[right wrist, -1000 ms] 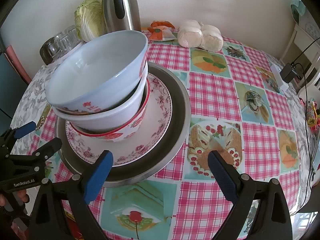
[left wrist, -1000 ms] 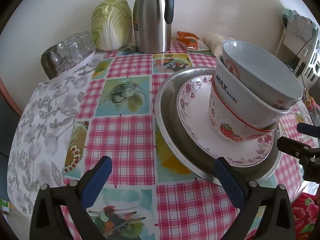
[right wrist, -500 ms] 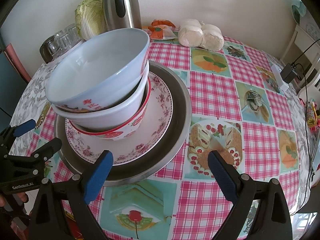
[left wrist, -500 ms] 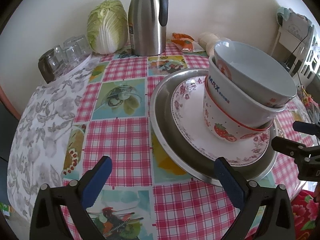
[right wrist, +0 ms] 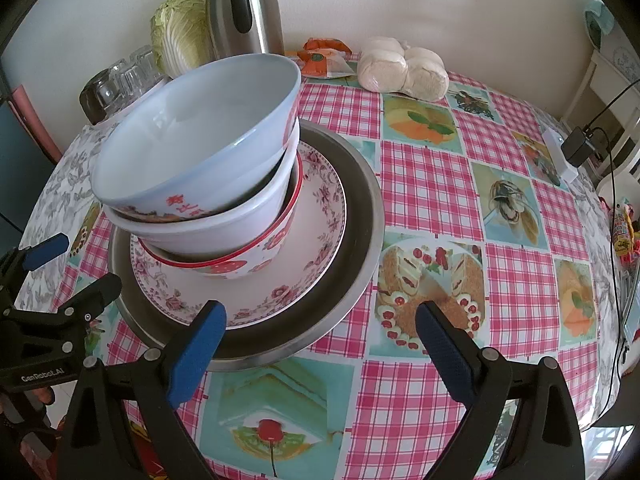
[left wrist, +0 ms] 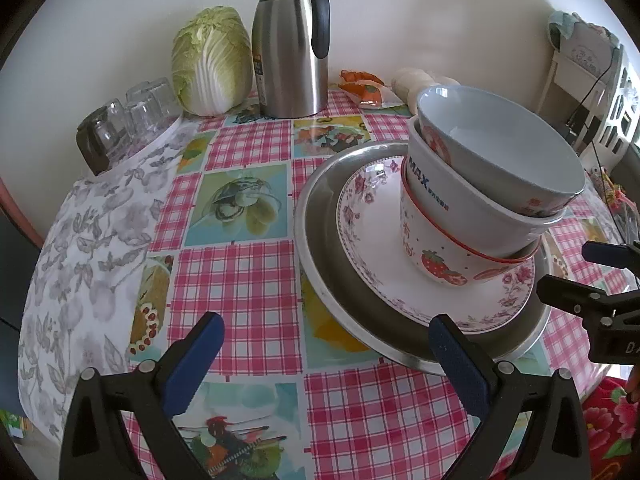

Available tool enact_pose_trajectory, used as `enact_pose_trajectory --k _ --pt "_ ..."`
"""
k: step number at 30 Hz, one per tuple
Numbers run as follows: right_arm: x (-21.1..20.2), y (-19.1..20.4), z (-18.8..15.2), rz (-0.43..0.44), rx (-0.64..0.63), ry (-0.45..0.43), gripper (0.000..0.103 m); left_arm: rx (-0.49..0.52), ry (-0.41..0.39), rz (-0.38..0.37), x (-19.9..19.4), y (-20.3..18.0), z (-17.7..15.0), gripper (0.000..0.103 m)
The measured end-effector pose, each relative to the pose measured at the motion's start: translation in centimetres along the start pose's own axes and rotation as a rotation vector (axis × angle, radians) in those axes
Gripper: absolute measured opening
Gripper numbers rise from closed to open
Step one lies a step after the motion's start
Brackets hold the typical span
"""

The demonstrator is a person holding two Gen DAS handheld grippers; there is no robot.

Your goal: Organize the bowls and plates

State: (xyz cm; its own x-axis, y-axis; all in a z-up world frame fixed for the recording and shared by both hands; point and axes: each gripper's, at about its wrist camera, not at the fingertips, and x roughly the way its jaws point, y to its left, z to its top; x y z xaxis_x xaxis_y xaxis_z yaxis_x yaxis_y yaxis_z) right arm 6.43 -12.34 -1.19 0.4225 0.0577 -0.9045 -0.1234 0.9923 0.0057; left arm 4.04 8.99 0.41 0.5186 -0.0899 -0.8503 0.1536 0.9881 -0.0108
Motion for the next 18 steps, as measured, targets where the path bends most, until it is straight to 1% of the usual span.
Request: enact_pose_trajectory --k 18 --pt "0.07 0.15 -0.06 -0.001 -0.003 0.004 0.096 -0.010 -0.007 0.000 -0.13 0.09 0.09 0.103"
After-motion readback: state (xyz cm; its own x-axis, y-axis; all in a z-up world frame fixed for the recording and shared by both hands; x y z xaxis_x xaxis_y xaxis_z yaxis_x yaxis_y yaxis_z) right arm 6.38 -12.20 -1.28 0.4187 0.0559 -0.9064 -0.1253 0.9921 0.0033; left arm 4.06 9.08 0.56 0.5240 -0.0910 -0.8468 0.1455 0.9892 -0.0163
